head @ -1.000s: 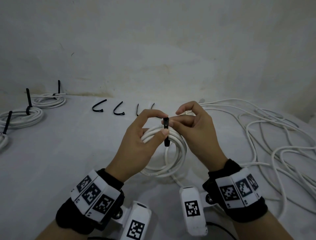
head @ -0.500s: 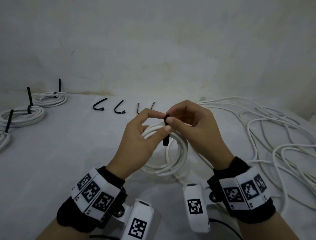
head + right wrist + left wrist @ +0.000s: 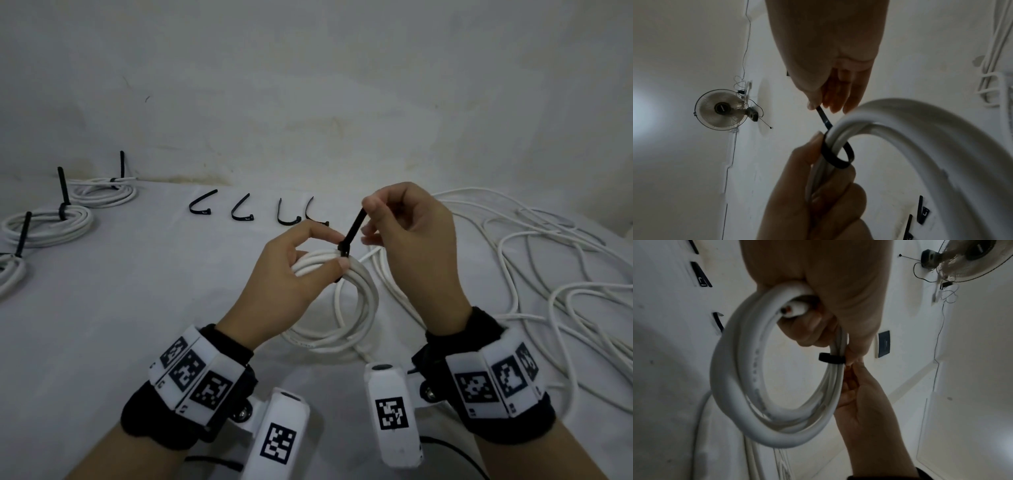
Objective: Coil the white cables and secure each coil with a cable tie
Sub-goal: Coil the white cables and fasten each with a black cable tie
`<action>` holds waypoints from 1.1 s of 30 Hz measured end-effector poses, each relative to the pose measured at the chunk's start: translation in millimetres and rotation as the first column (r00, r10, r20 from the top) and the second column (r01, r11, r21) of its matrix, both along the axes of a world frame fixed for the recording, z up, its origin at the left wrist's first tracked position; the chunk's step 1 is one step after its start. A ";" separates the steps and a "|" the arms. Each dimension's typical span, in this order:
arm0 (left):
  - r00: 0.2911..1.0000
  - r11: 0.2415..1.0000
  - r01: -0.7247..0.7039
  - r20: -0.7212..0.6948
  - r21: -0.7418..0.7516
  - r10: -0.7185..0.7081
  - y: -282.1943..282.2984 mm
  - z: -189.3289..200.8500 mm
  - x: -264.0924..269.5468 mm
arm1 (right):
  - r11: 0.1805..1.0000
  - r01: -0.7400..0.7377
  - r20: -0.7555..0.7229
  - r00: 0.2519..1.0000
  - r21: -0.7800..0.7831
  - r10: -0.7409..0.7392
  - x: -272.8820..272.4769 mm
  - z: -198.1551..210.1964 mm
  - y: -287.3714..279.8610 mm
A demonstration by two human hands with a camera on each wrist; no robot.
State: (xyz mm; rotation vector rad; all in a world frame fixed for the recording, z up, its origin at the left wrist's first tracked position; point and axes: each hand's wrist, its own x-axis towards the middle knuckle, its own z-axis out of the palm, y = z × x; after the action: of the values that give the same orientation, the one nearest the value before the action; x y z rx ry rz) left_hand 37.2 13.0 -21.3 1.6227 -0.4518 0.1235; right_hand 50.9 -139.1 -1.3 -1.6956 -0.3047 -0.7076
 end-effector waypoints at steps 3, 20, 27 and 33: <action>0.999 0.999 -0.036 -0.001 0.011 0.036 2.6 -1.4 4.3 | 0.990 -0.122 -0.062 0.991 -0.064 0.118 -0.5 -1.8 4.7; 0.991 0.982 -0.084 -0.116 -0.170 0.064 8.7 -6.9 19.7 | 0.936 -0.299 -0.213 0.942 -0.185 0.259 6.9 -10.0 -0.6; 0.985 0.976 -0.062 -0.170 -0.210 0.026 13.2 -10.3 25.6 | 0.940 -0.130 0.008 0.990 -0.315 0.140 7.3 -20.2 5.6; 0.988 0.998 -0.038 -0.148 -0.052 0.029 17.7 -14.3 27.4 | 0.957 0.012 0.083 0.996 -0.289 0.012 14.1 -23.9 -2.6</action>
State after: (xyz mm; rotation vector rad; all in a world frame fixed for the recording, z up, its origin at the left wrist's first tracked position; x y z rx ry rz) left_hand 64.6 30.7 -35.6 1.5739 -0.3049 0.0401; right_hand 65.0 -141.7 -25.2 -1.9451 -0.4871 -0.7639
